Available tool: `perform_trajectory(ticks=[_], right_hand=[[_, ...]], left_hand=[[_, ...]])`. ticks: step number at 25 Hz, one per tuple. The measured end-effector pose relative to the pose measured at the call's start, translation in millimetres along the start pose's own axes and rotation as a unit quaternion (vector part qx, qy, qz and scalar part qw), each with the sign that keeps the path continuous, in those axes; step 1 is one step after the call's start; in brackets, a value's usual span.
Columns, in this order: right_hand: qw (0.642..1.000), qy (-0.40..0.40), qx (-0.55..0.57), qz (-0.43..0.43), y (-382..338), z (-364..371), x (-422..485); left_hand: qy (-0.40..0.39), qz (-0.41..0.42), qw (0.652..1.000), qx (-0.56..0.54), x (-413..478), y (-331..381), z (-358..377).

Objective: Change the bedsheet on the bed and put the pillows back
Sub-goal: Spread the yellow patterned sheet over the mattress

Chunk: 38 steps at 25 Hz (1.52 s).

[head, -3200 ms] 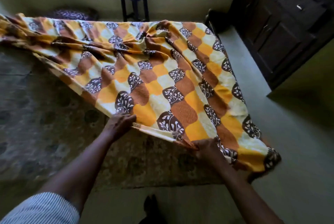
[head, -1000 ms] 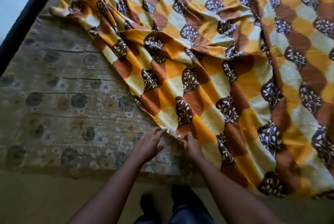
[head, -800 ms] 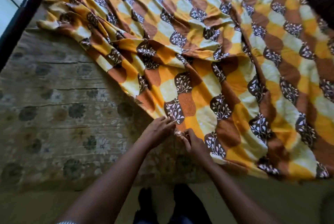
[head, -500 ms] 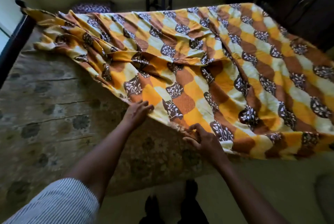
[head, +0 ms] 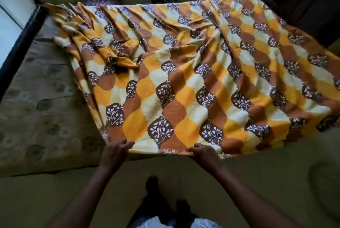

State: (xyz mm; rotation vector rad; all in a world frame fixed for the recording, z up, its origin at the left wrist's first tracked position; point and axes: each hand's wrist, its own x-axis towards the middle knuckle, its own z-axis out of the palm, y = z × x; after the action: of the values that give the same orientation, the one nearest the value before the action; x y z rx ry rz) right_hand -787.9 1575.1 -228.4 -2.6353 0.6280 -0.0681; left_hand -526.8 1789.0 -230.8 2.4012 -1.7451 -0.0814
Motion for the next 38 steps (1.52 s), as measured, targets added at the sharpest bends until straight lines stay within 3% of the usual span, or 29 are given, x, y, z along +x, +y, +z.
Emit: perform_trajectory(ticks=[4,8,11,14,18,22,25,29,34,38], right_hand=[[0.99,-0.132,0.028,0.05,-2,15,-47],[0.975,-0.196,0.001,0.101,-1,26,-60],[0.965,-0.24,0.013,0.103,-3,23,-47],[0.973,-0.204,0.044,0.098,-21,15,-10],[0.98,-0.145,0.123,0.06,-75,17,61],[0.976,-0.133,0.168,0.03,-150,38,143],[0.957,-0.14,0.245,0.07,-204,69,210],[0.923,-0.188,0.279,0.188,-240,117,275],[0.902,-0.174,0.259,0.298,-256,166,276],[0.905,-0.163,0.246,0.306,-284,189,276]], left_hand=[[-0.075,-0.051,0.996,-0.014,-59,43,19],[-0.133,-0.104,0.984,-0.051,-76,58,34],[-0.169,-0.066,0.982,-0.059,-70,57,26],[-0.2,-0.058,0.977,-0.037,-55,54,15],[-0.158,-0.184,0.968,-0.067,-41,3,4],[-0.06,-0.425,0.866,-0.255,-27,-99,0],[-0.036,-0.538,0.781,-0.316,-6,-167,15],[-0.035,-0.638,0.62,-0.456,35,-239,64],[-0.038,-0.638,0.553,-0.535,63,-272,75],[0.014,-0.593,0.578,-0.561,33,-277,45]])
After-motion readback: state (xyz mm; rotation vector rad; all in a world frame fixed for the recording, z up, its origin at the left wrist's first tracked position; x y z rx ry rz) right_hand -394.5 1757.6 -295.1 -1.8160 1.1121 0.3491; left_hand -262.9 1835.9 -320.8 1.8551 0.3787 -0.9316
